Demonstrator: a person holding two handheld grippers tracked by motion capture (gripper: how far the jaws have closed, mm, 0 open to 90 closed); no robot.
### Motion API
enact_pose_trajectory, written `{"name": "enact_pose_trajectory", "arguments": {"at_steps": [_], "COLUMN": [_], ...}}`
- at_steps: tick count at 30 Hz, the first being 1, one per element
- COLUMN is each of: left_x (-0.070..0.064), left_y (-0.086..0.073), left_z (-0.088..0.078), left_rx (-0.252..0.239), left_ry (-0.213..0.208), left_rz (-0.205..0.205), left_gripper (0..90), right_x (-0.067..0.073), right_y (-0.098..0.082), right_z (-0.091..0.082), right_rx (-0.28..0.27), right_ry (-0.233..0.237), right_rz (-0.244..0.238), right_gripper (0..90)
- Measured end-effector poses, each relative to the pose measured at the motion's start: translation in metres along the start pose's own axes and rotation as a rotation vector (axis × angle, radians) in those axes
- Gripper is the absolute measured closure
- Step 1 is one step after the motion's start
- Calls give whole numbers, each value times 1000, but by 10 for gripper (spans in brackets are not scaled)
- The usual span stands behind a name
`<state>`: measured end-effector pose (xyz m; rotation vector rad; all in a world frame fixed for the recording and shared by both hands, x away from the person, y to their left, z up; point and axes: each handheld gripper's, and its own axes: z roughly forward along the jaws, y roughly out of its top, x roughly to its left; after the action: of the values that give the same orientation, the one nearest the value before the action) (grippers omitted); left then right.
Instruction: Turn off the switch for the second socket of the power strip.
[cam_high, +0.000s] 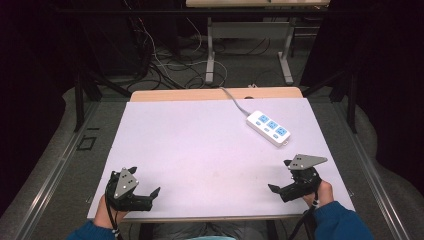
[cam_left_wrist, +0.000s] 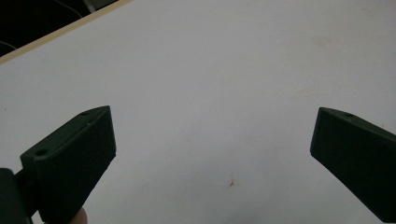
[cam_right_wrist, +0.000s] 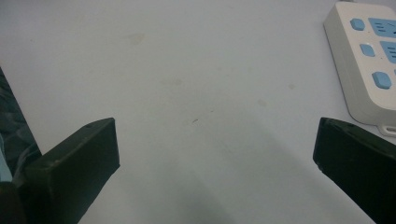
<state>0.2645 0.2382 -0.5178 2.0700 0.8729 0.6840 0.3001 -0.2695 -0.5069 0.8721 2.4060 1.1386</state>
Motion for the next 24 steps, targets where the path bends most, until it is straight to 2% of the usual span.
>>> {"name": "enact_pose_trajectory", "arguments": {"at_steps": [3, 7, 8, 13, 24], "left_x": [0, 0, -1, -1, -1], "left_y": [0, 1, 0, 1, 0], "left_z": [0, 1, 1, 2, 2], "left_rx": [4, 1, 8, 11, 11], "left_ry": [-5, 1, -12, -16, -12], "left_rz": [0, 16, 4, 11, 7], "left_gripper": [2, 2, 2, 2, 3], "right_x": [0, 0, -1, 0, -3], "right_y": [0, 0, 0, -1, 5], "right_z": [0, 1, 1, -1, 6], "right_rx": [14, 5, 4, 4, 5], "right_ry": [5, -4, -10, -16, -24], "right_rz": [6, 6, -1, 1, -4], "right_gripper": [0, 0, 0, 0, 2]}}
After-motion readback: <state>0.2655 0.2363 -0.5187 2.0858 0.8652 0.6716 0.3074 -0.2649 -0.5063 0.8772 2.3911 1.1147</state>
